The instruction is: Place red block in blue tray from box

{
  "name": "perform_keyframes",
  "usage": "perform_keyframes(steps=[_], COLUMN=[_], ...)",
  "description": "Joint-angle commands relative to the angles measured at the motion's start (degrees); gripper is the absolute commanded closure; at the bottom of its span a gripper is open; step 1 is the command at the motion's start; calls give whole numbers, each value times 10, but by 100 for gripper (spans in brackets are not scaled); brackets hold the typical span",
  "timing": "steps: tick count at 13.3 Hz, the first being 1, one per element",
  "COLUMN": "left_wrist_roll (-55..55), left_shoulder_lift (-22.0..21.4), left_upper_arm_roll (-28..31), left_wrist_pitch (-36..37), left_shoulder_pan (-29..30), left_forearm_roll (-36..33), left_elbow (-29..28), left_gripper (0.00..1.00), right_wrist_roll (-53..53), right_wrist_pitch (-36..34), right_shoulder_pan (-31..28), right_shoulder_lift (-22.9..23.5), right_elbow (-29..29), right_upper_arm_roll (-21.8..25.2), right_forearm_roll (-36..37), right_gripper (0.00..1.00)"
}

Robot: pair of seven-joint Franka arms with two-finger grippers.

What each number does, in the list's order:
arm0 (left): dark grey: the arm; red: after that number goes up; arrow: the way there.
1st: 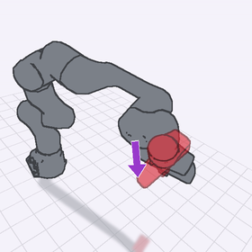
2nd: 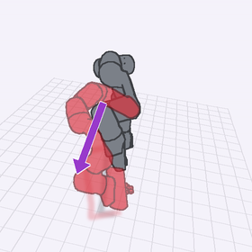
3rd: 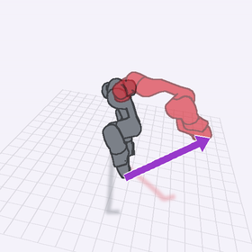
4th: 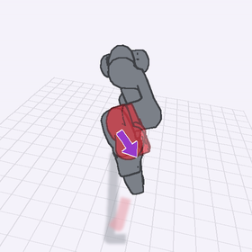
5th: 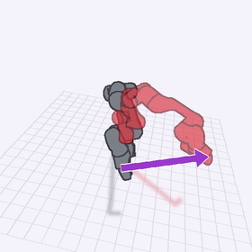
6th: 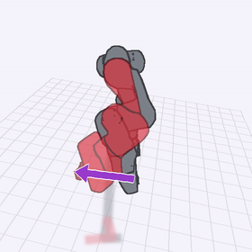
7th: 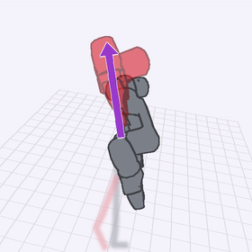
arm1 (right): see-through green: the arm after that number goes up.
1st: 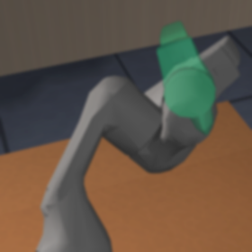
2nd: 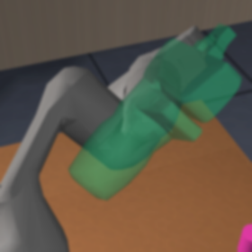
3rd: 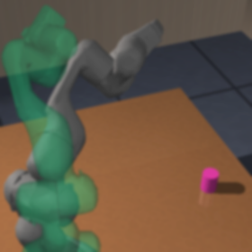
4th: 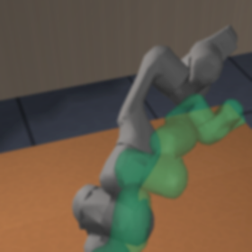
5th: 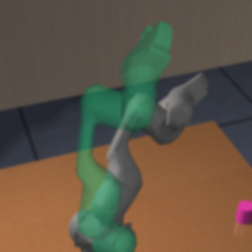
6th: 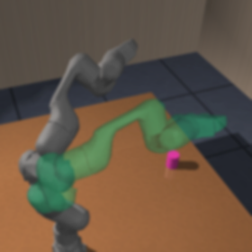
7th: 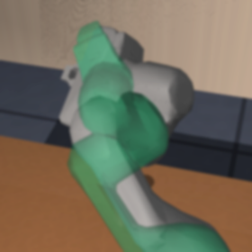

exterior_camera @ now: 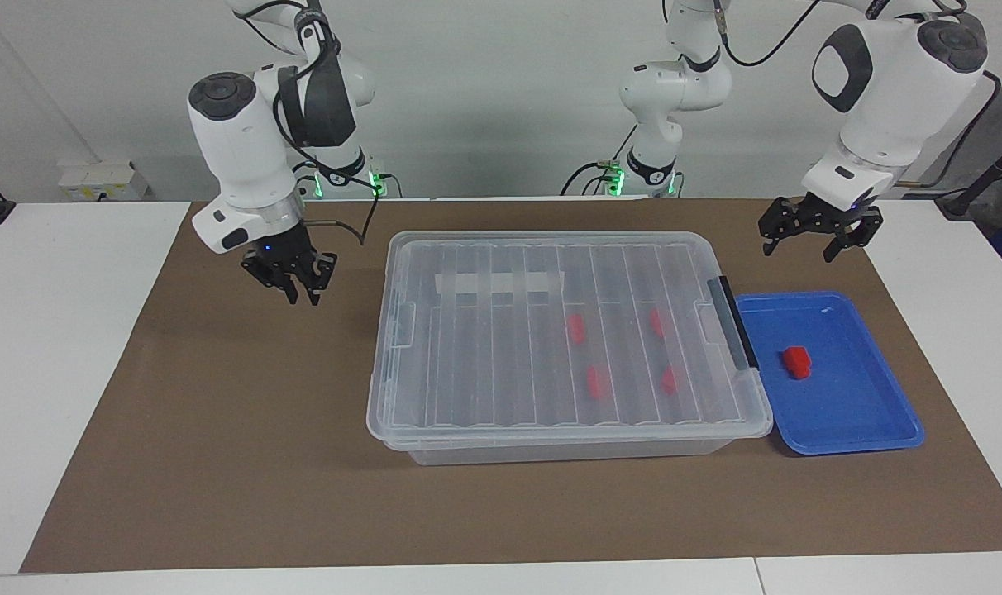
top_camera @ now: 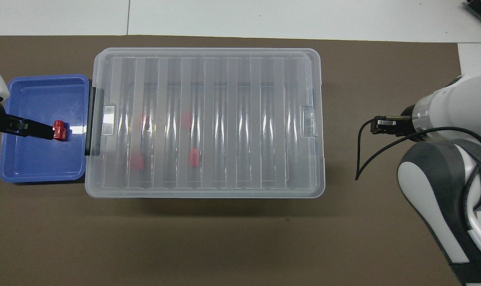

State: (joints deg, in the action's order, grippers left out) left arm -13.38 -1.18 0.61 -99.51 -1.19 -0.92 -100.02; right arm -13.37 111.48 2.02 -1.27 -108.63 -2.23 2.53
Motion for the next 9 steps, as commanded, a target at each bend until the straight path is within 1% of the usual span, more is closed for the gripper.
perform_keyframes(steps=[1, 3, 7, 9], left_wrist_roll=[6, 6, 6, 6], left_shoulder_lift=[-8, -8, -8, -8], left_upper_arm_roll=[2, 2, 2, 2], left_wrist_pitch=[9, 9, 9, 9], left_shoulder_pan=[-1, -1, -1, -1], left_forearm_roll=[-1, -1, -1, -1], left_elbow=[-1, -1, -1, -1], left_gripper=[0, 0, 0, 0], right_wrist_roll=[1, 18, 18, 17], right_wrist_pitch=[-11, -19, -67, -127], right_shoulder_pan=[-27, -31, -34, -34], right_shoulder_lift=[-10, -9, 10, 21], right_elbow=[8, 33, 125, 180], right_upper_arm_roll=[-3, -2, -3, -3], right_forearm_roll=[-4, -3, -1, 0], right_gripper=[0, 0, 0, 0])
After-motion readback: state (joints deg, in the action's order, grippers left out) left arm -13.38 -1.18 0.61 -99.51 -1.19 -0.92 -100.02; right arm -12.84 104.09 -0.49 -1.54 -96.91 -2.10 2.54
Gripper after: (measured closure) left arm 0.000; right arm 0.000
